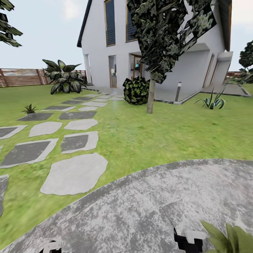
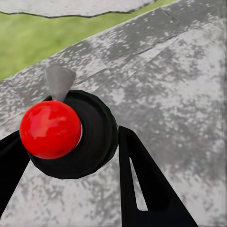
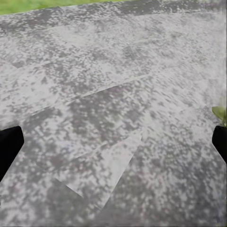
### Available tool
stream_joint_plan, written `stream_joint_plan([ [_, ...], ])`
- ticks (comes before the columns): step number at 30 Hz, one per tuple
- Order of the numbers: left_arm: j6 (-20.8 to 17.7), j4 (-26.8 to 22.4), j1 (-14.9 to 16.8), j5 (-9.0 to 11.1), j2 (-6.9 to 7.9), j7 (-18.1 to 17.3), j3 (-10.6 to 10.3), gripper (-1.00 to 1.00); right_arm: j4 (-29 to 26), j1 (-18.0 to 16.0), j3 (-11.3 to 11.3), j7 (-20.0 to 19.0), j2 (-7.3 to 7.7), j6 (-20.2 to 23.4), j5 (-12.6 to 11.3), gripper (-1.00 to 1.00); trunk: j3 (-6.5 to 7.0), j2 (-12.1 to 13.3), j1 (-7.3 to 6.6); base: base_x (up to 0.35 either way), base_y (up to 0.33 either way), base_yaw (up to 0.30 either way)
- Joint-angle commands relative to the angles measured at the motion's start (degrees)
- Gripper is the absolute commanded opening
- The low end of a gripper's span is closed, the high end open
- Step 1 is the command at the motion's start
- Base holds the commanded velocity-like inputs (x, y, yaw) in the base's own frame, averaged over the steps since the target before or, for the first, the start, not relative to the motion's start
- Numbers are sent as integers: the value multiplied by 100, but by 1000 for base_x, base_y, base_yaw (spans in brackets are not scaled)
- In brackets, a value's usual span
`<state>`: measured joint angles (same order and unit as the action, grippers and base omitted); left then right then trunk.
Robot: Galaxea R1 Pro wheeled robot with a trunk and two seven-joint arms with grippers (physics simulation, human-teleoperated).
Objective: Pick up the pesticide atomizer in the garden and spray insectifuge to fully cover both potted plants in the garden.
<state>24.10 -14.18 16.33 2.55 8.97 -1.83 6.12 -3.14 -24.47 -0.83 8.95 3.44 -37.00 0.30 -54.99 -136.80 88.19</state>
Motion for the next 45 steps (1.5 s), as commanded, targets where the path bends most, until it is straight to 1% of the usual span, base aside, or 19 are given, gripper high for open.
stream_joint_plan([
  [1,16,3,2,26,0,-19,12,-100,7,-5,-5,10,-1,-18,5,100,-5,-2,-4,-191,193,-300],
  [45,16,3,2,26,-1,-19,12,-100,7,-5,-5,10,-1,-18,5,100,-5,-2,-4,-14,14,-300],
])
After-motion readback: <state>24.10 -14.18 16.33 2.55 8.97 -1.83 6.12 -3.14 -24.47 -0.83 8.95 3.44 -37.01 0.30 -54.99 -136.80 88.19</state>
